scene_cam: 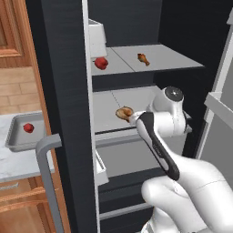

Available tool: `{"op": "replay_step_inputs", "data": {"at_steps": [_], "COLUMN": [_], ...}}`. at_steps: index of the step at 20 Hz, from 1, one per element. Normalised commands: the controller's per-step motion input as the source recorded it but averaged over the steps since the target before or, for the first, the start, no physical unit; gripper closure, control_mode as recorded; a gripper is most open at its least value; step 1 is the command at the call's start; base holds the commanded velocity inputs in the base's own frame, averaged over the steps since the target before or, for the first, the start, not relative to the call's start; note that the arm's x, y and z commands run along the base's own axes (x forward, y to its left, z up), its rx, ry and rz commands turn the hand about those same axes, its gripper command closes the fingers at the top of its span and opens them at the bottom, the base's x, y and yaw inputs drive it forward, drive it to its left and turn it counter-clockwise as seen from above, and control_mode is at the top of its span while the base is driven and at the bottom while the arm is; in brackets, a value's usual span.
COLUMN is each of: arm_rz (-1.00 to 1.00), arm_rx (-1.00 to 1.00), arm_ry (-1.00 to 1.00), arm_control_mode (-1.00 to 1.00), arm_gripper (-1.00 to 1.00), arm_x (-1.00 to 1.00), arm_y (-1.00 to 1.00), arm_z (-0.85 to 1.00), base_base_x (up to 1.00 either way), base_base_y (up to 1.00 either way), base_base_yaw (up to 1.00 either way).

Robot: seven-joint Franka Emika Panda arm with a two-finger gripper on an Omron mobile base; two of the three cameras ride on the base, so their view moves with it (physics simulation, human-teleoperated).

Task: Place one bell pepper and one chicken drumstick in each tupperware on the nearby counter, to pack two identical lunches.

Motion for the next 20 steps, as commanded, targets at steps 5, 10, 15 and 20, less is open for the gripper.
{"op": "replay_step_inputs", "data": {"at_steps": [5,10,15,20], "arm_rz": [0.00,0.00,0.00,0.00], "arm_rx": [0.00,0.00,0.00,0.00], "arm_ry": [0.11,0.10,0.03,0.00], "arm_control_mode": [-1.00,-1.00,-1.00,-1.00], "arm_gripper": [-1.00,-1.00,-1.00,-1.00], "arm_x": [0.50,0.49,0.40,0.26], "arm_y": [0.03,0.09,0.15,0.10], "arm_z": [-0.15,-0.23,-0.28,-0.31], "base_base_x": [0.00,0.00,0.00,0.00], "base_base_y": [0.00,0.00,0.00,0.00], "base_base_yaw": [0.00,0.00,0.00,0.00]}}
